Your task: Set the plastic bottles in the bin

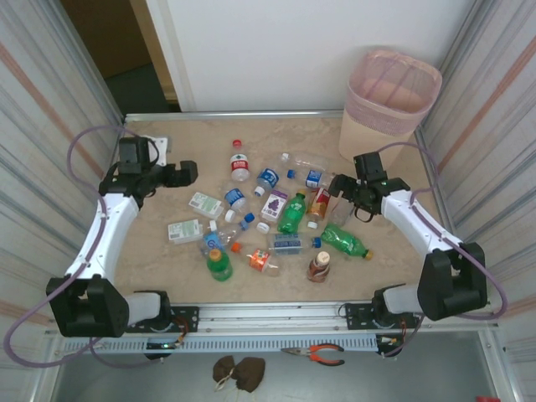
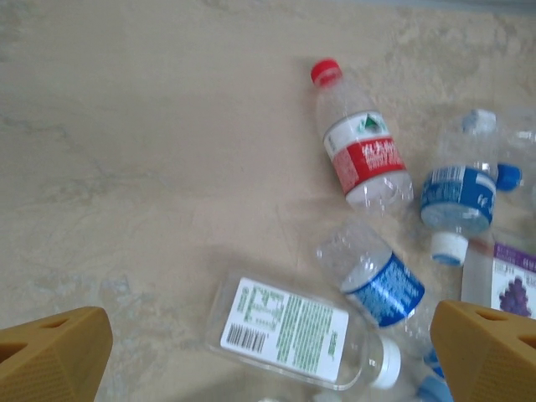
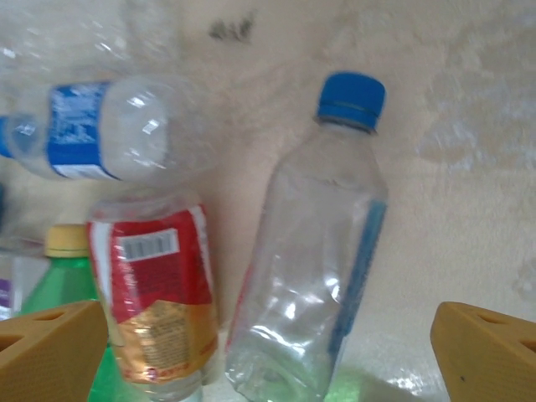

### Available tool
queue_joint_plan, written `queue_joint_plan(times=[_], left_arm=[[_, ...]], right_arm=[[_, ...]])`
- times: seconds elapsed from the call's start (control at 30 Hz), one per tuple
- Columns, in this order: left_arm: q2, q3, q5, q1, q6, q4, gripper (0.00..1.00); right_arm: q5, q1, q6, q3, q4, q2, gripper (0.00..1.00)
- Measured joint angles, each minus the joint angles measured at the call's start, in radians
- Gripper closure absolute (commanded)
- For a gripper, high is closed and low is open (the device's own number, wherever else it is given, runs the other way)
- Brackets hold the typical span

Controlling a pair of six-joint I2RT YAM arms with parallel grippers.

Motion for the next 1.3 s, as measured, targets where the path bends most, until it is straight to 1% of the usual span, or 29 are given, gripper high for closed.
queue_joint_plan(times=[0.1, 0.2, 0.3, 0.47, 0.77, 0.97, 1.3], left_arm=[[-0.003, -0.030, 0.006, 0.004, 0.031, -0.006, 0.03], [-0.013, -0.077, 0.037, 0.044, 0.031, -0.002, 0.03], [-0.039, -0.106, 0.042, 0.077, 0.031, 0.005, 0.03], [-0.099, -0.125, 0.043, 0.079, 0.031, 0.024, 0.03], [-0.091, -0.125, 0.043, 0.079, 0.032, 0.027, 0.04], [-0.079, -0.125, 0.053, 0.079, 0.032, 0.027, 0.04], [-0.071, -0.125, 0.065, 0.079, 0.031, 0.027, 0.05]], right_arm=[[0.019, 0.000, 0.055, 0.000, -0.014, 0.034, 0.10], [0.032, 0.000, 0.095, 0.000, -0.014, 0.054, 0.13], [0.032, 0.000, 0.126, -0.002, -0.006, 0.070, 0.15], [0.024, 0.000, 0.153, -0.002, 0.021, 0.118, 0.17], [0.016, 0.000, 0.163, -0.008, 0.064, 0.214, 0.19], [0.017, 0.000, 0.165, -0.009, 0.079, 0.256, 0.26], [0.018, 0.000, 0.165, -0.010, 0.087, 0.259, 0.37]])
